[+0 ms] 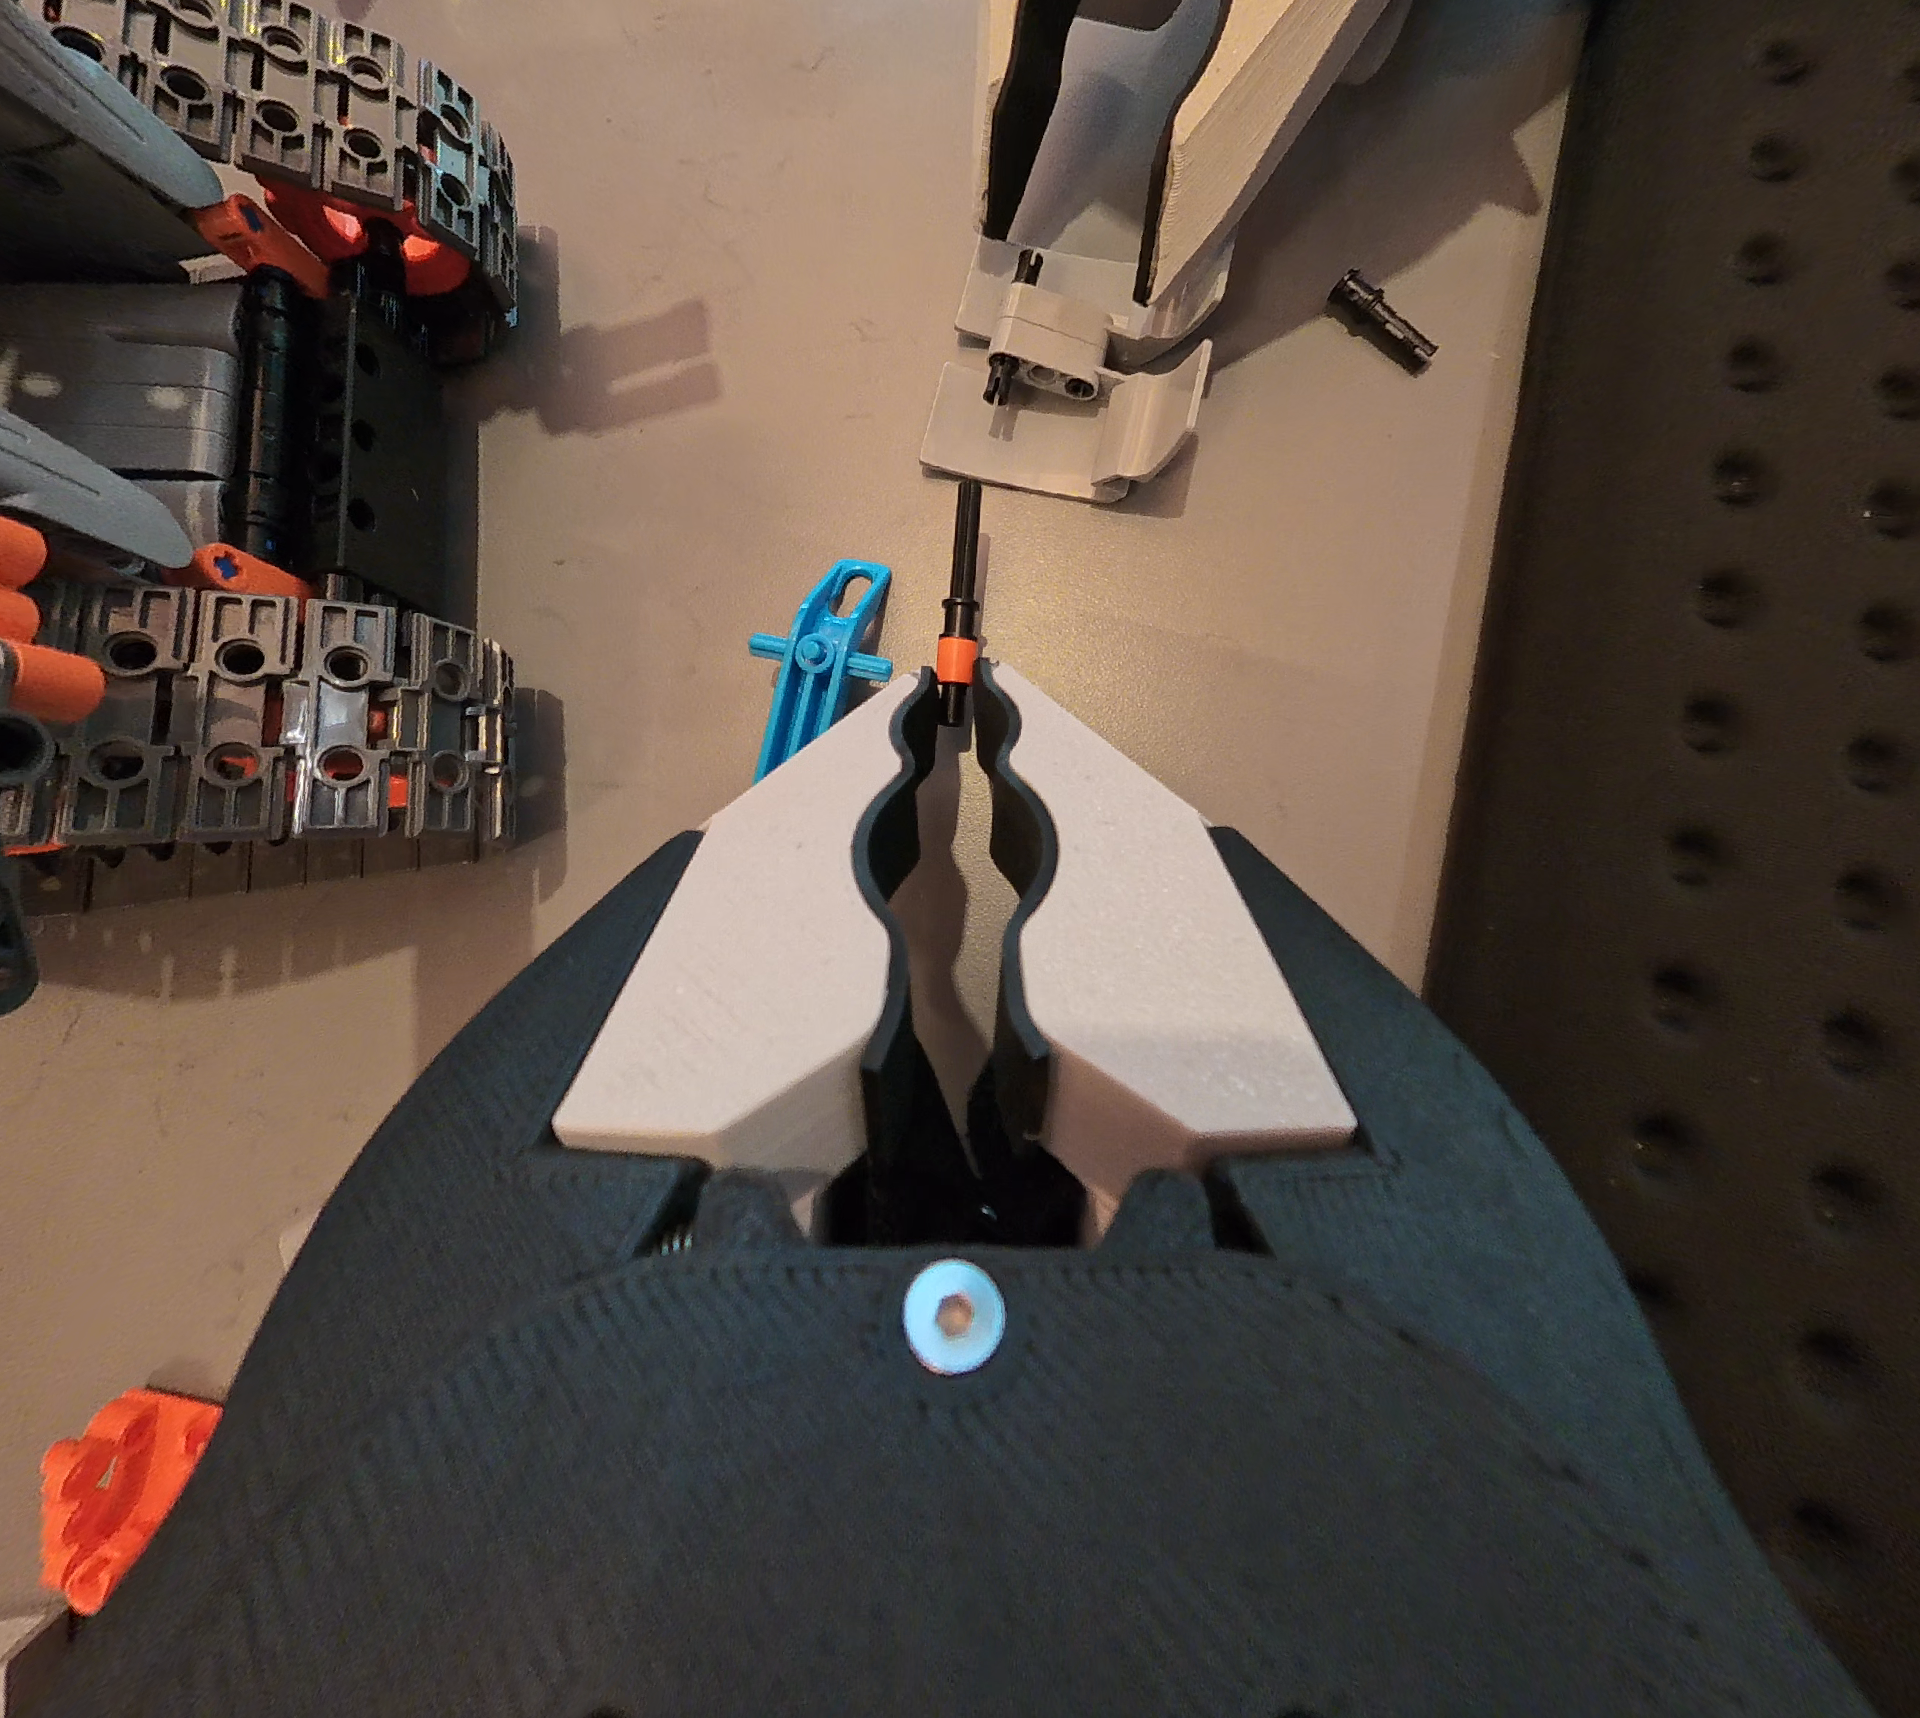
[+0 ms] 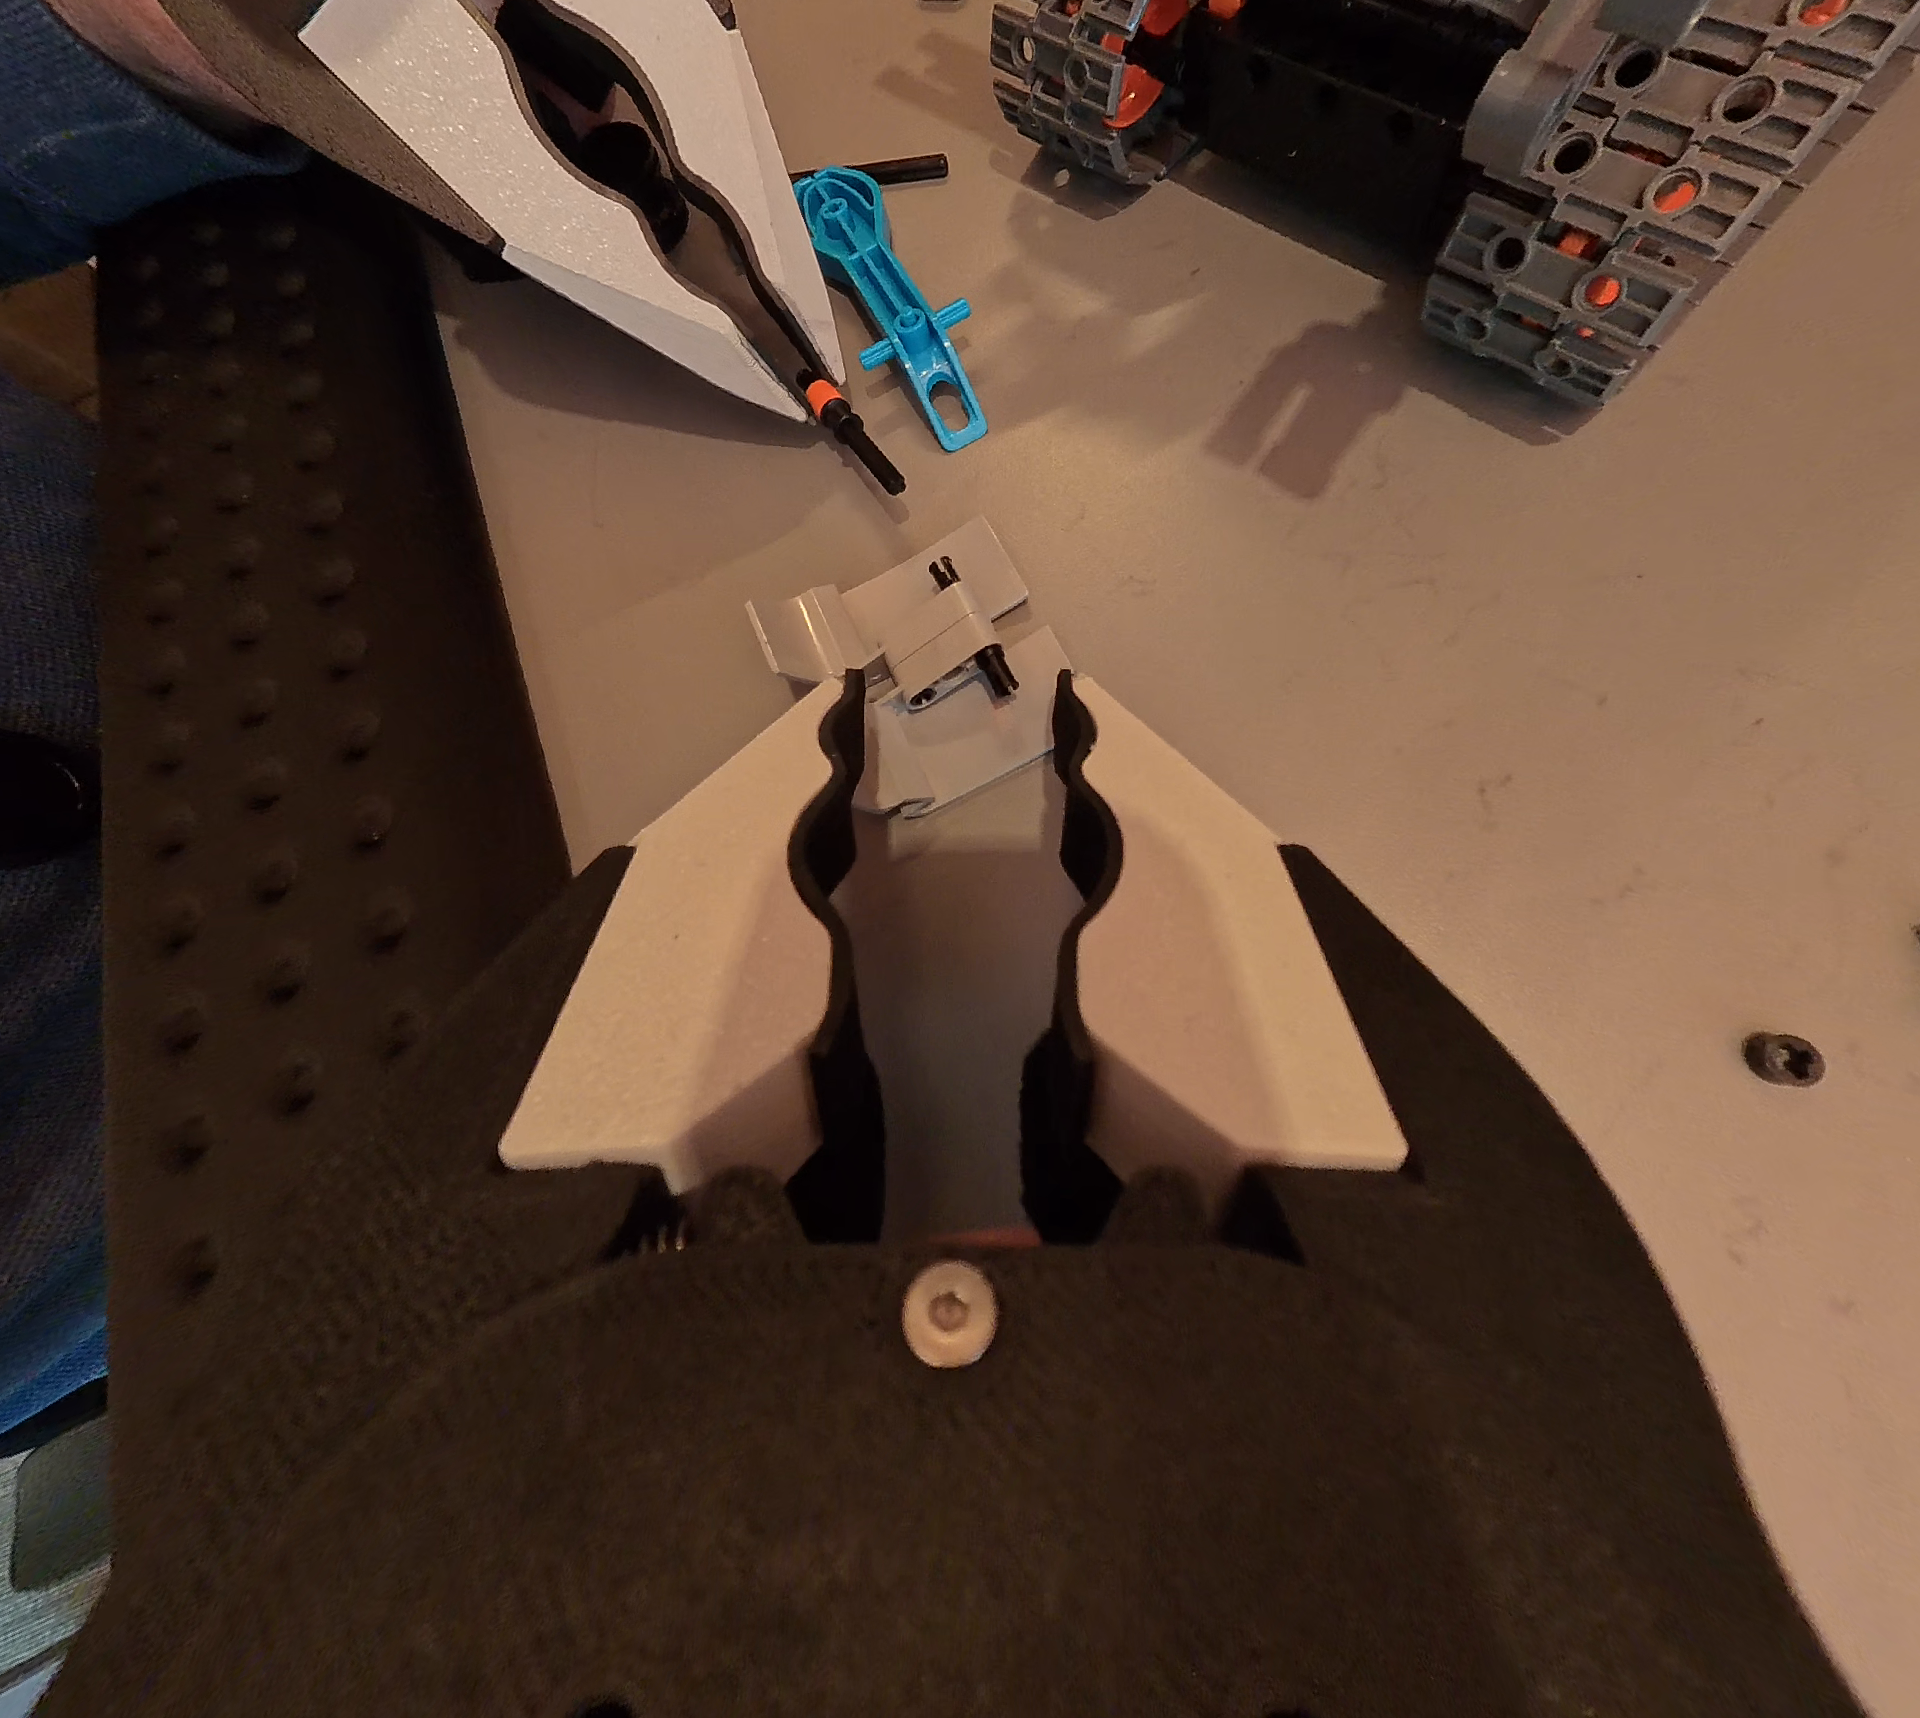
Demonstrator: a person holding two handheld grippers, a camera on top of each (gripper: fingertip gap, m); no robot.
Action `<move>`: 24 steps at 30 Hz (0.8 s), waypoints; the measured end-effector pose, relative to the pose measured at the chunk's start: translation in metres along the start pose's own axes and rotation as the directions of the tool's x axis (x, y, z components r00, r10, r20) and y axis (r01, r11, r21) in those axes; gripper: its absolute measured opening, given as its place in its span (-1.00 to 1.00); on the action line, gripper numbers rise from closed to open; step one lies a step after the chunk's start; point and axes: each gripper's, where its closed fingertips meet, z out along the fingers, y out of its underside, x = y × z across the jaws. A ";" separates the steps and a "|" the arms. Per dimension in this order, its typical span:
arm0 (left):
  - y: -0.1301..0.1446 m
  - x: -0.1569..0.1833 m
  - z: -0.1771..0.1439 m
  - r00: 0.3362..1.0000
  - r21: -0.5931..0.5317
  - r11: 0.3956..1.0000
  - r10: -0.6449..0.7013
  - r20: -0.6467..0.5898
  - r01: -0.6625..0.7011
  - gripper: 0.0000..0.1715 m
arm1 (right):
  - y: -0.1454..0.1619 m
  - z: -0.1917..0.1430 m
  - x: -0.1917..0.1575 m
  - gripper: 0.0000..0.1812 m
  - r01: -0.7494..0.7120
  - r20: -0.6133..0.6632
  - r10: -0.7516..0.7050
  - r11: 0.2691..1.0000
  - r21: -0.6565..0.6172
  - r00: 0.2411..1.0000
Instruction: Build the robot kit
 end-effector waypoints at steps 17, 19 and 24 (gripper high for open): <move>-0.001 0.004 0.008 0.997 -0.108 0.991 0.076 0.005 -0.075 -0.95 | 0.005 0.004 -0.004 -0.64 0.032 0.014 -0.032 0.999 -0.040 0.999; -0.004 0.007 0.008 0.996 -0.103 0.991 0.087 -0.001 -0.086 -0.95 | 0.005 0.005 -0.004 -0.65 0.040 0.014 -0.039 0.998 -0.044 0.999; -0.010 0.012 0.007 0.991 -0.090 0.987 0.130 -0.016 -0.131 -0.95 | 0.006 0.006 -0.004 -0.67 0.050 0.013 -0.050 0.997 -0.051 0.999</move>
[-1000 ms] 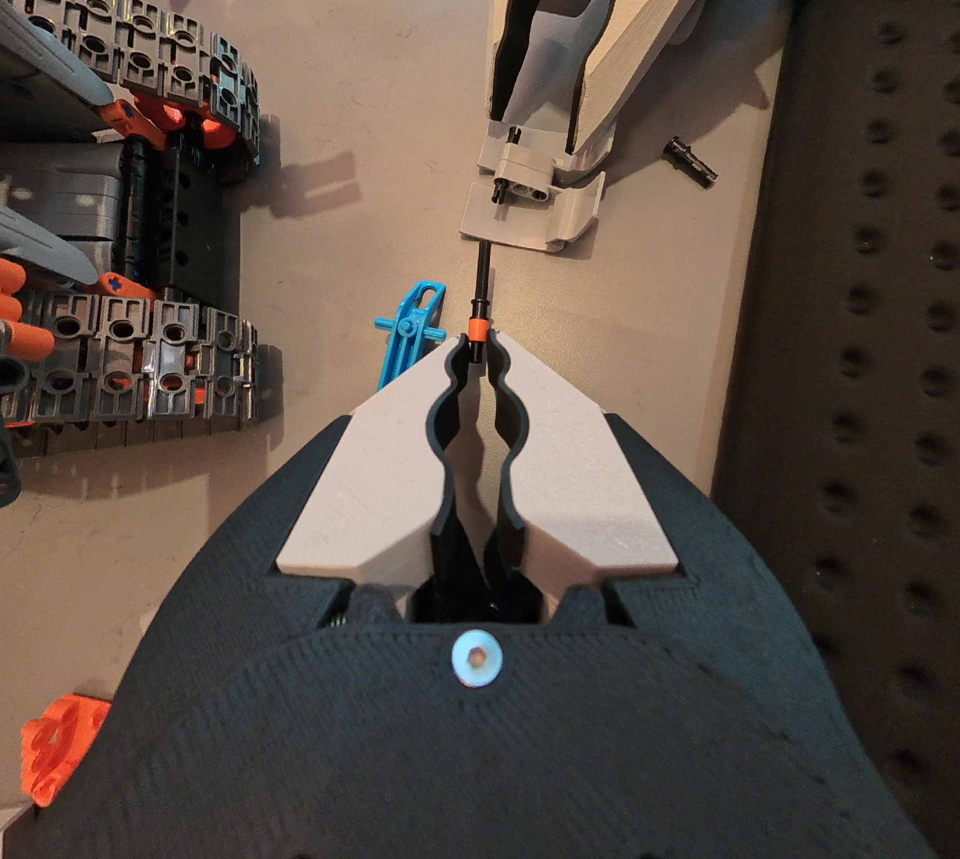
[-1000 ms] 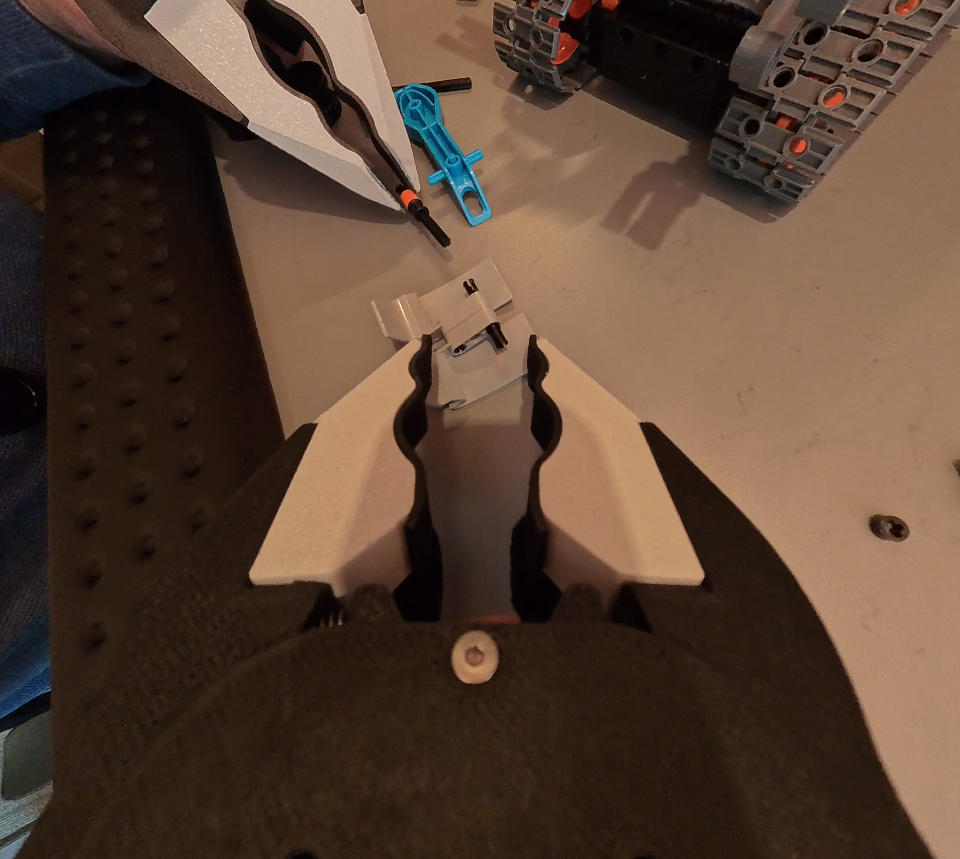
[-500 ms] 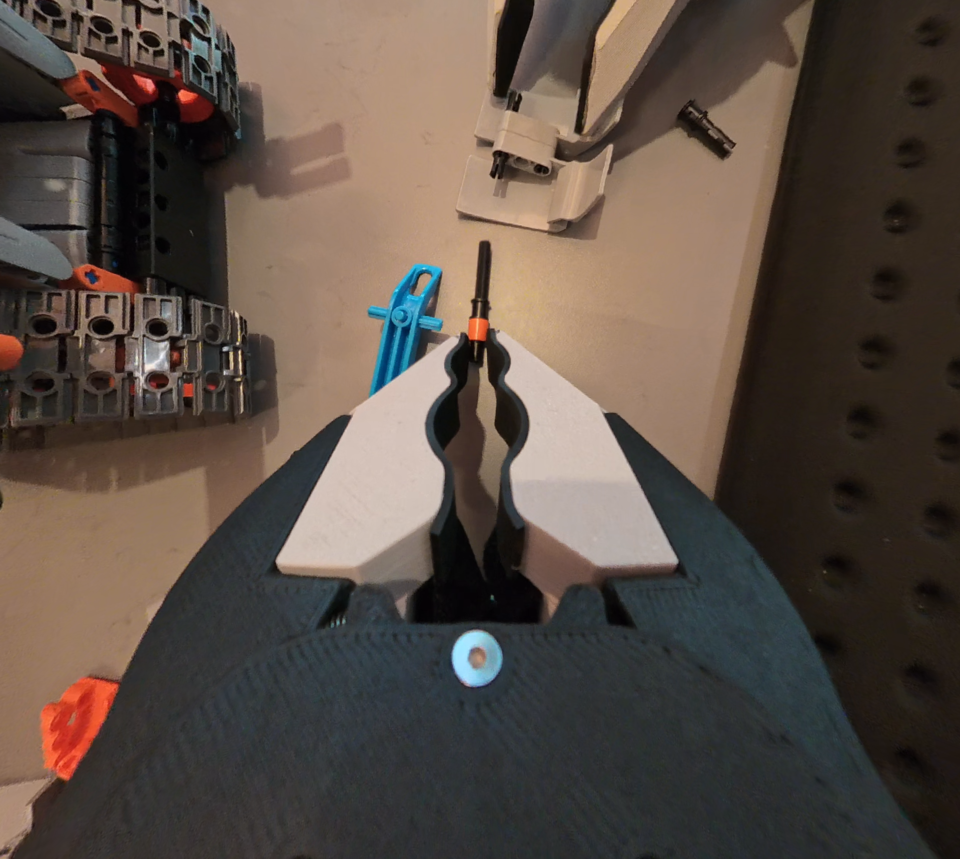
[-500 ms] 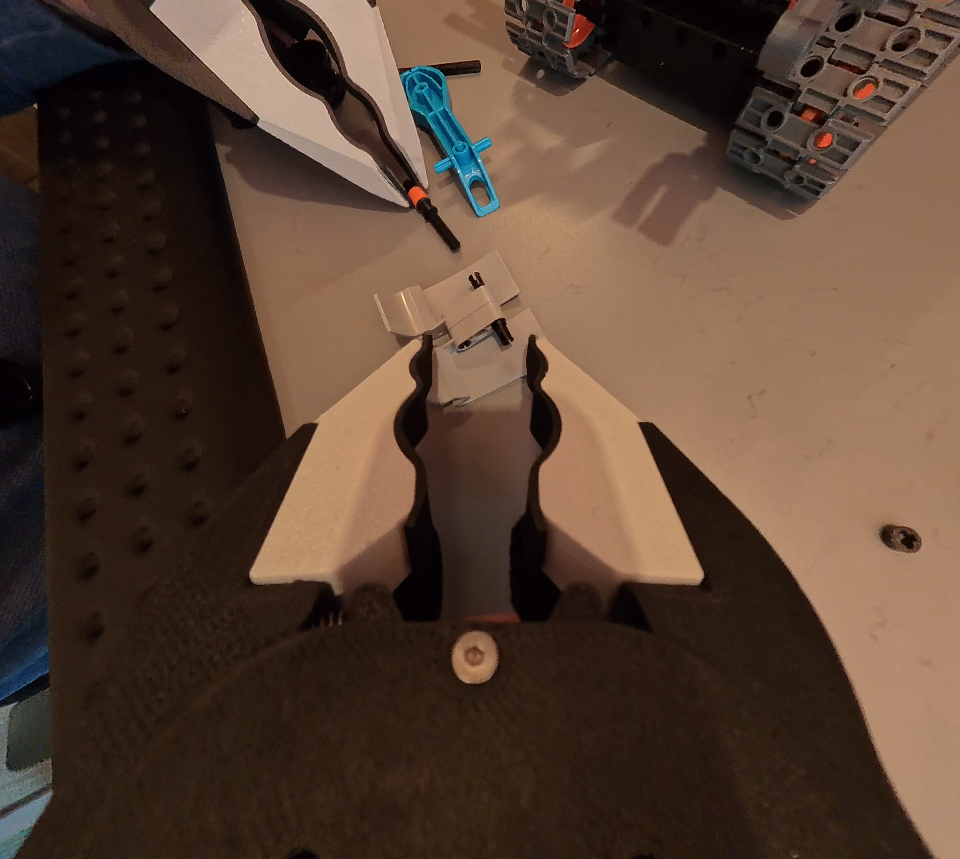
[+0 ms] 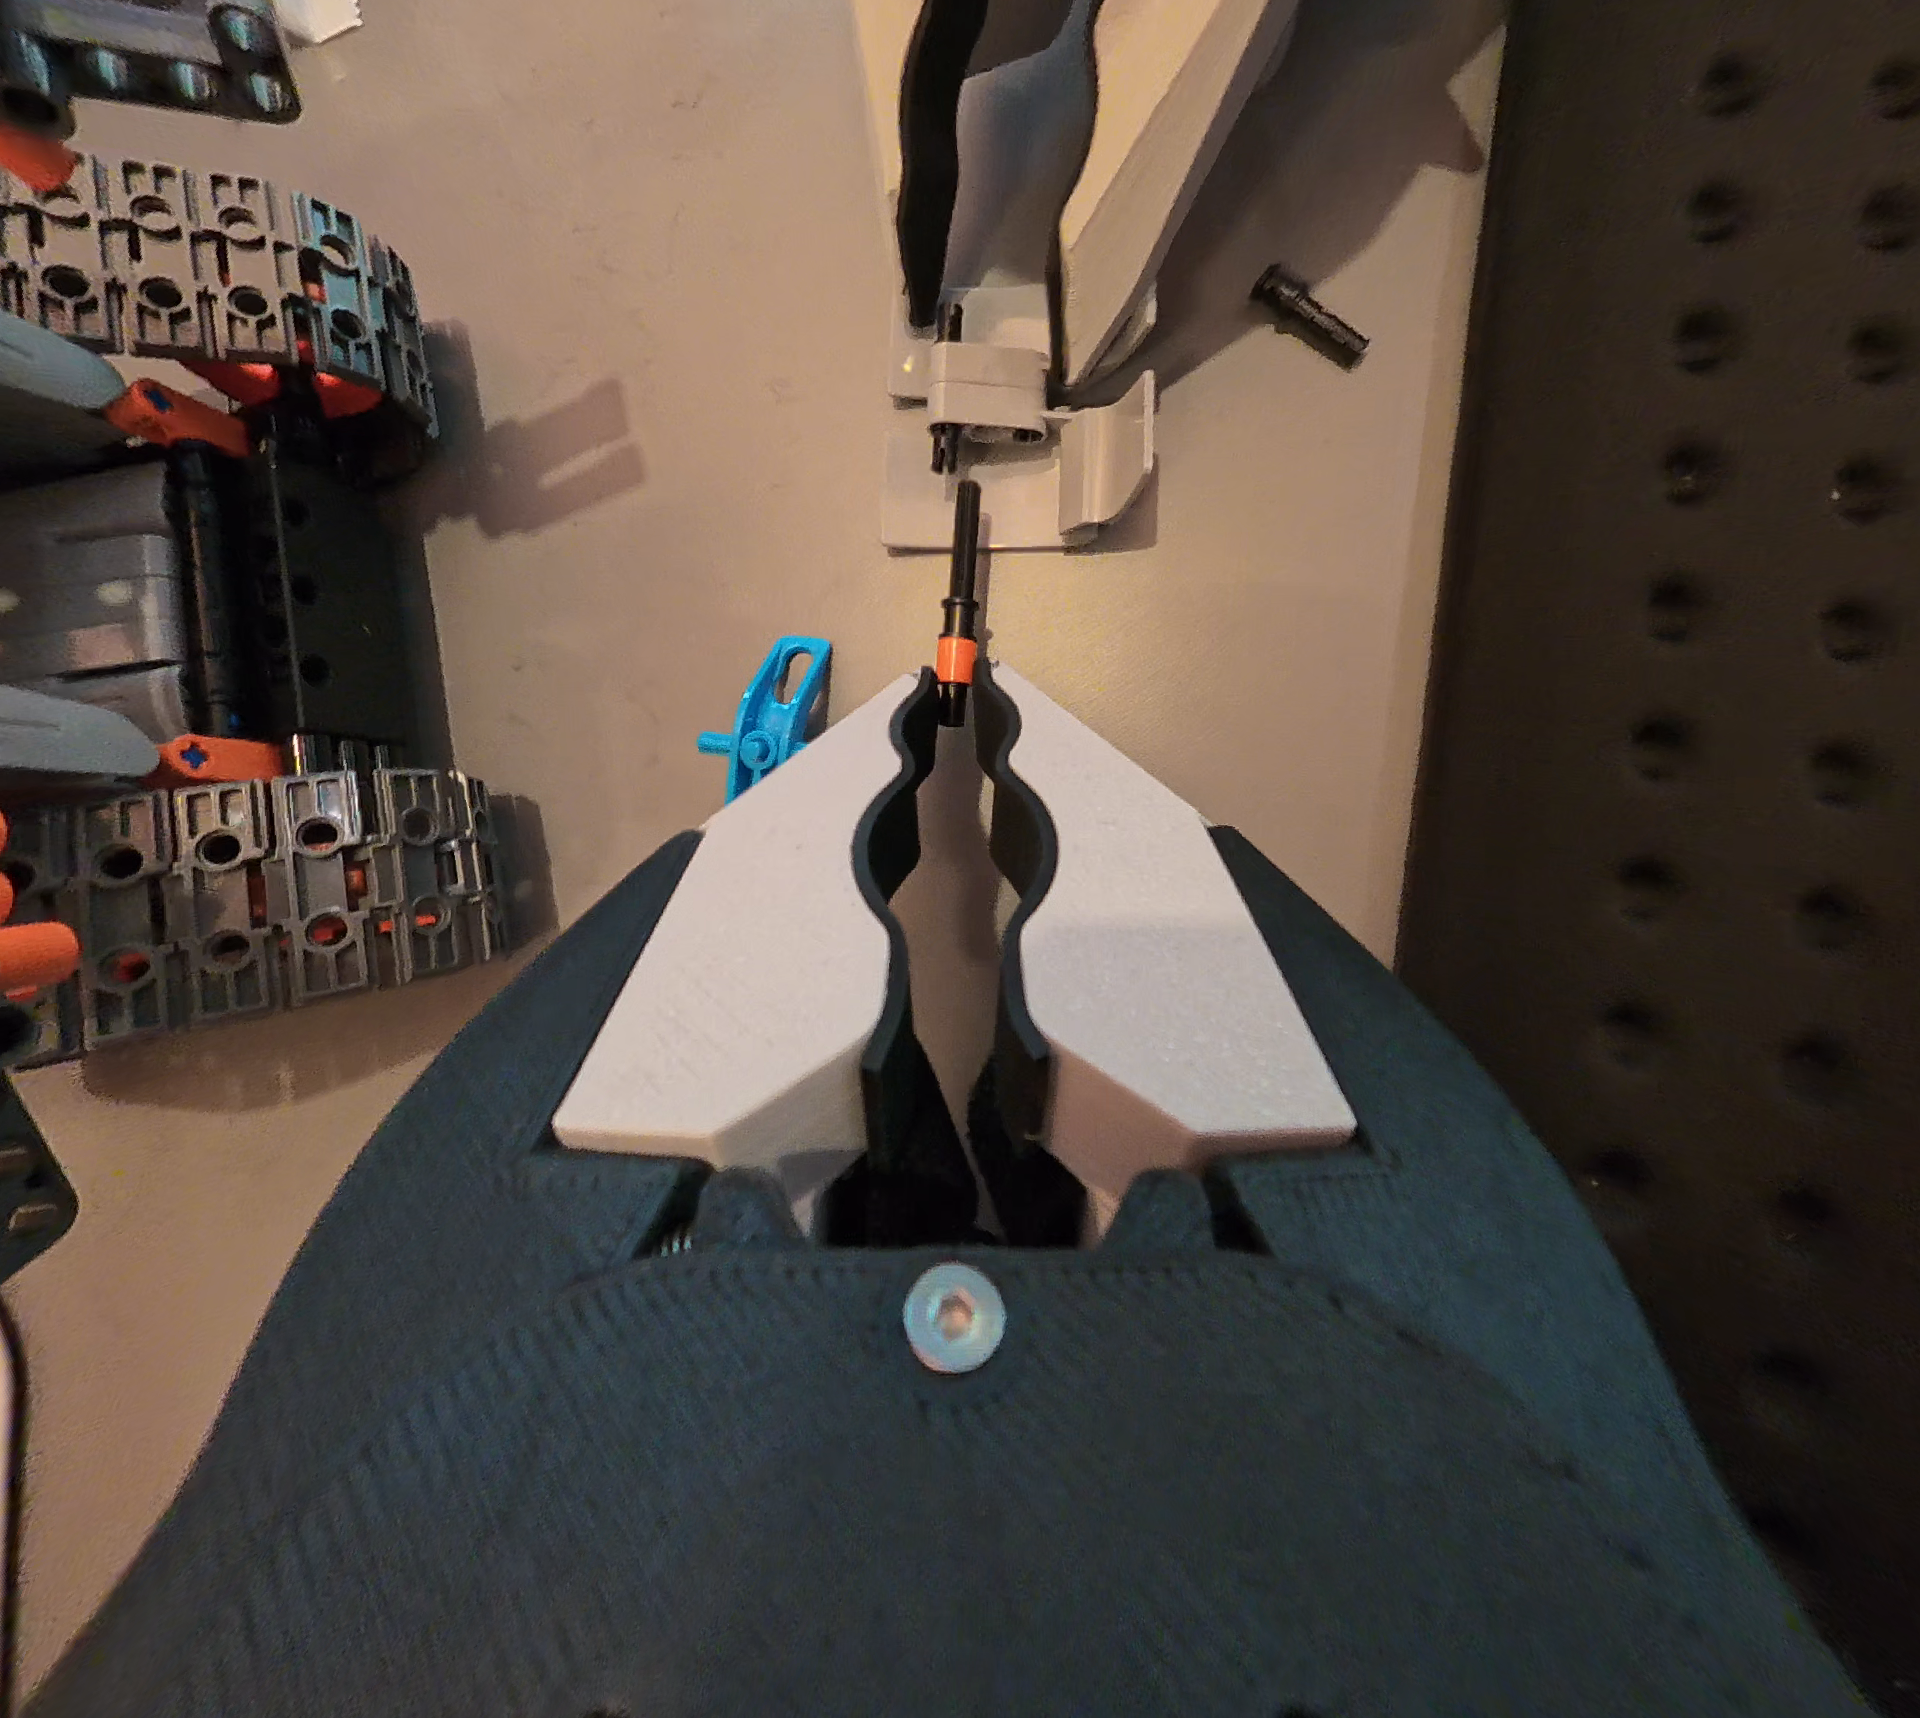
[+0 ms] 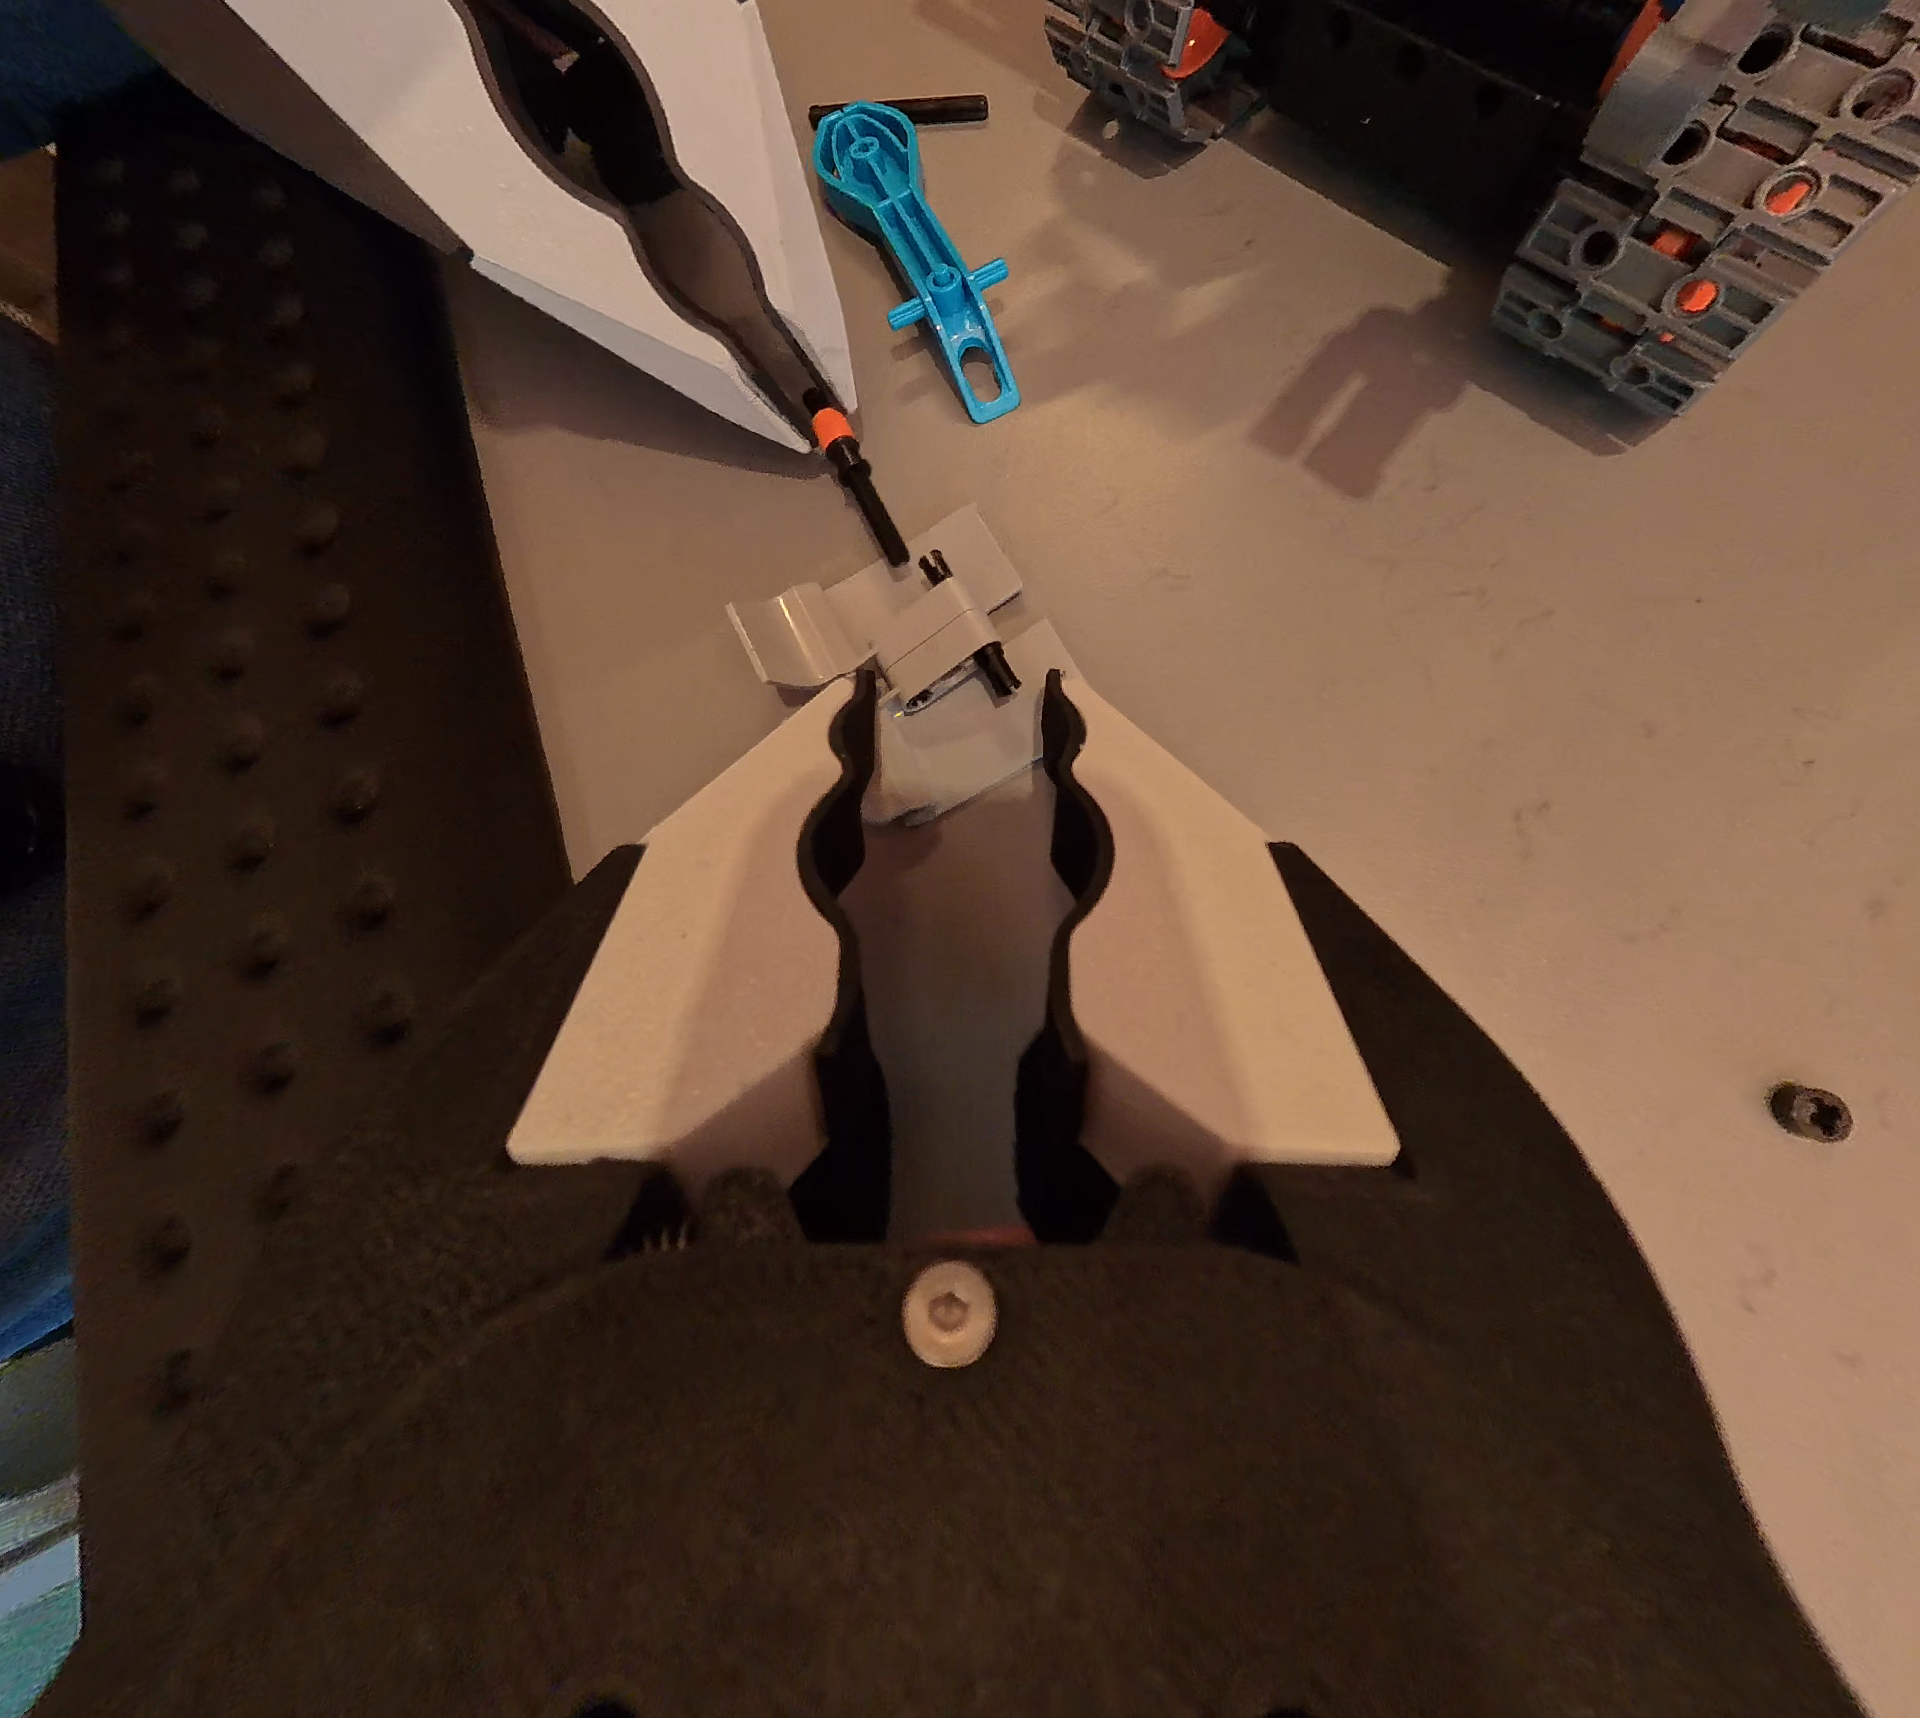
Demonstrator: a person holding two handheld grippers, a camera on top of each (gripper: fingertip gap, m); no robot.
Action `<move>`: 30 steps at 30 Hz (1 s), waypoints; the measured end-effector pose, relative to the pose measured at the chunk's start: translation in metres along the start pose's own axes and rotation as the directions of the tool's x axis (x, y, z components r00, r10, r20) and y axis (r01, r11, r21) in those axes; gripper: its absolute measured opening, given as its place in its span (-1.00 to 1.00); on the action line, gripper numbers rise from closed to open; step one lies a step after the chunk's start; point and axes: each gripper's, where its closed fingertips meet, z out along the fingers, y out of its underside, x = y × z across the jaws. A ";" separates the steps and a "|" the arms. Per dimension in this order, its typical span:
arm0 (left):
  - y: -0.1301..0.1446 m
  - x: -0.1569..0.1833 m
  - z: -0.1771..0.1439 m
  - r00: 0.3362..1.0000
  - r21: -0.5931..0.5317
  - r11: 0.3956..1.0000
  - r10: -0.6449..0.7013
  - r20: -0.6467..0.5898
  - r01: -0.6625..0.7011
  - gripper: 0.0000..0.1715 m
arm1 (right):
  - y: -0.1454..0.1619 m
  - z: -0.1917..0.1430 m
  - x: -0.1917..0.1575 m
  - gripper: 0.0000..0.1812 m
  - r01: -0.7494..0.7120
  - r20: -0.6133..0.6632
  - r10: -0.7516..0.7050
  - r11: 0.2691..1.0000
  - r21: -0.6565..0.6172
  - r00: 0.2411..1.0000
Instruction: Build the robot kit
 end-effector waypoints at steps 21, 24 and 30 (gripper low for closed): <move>-0.010 0.005 0.008 0.999 -0.003 1.000 -0.026 0.021 0.026 -0.95 | 0.001 0.002 0.000 -0.71 -0.001 0.001 0.001 1.000 -0.007 1.000; -0.013 0.006 0.009 0.999 -0.001 0.999 -0.032 0.027 0.032 -0.95 | 0.000 0.002 -0.001 -0.72 0.003 0.000 -0.003 1.000 -0.008 1.000; -0.021 0.007 0.017 1.000 0.000 1.000 -0.018 0.019 0.018 -0.95 | 0.000 0.003 -0.002 -0.73 0.007 0.007 -0.007 1.000 -0.010 1.000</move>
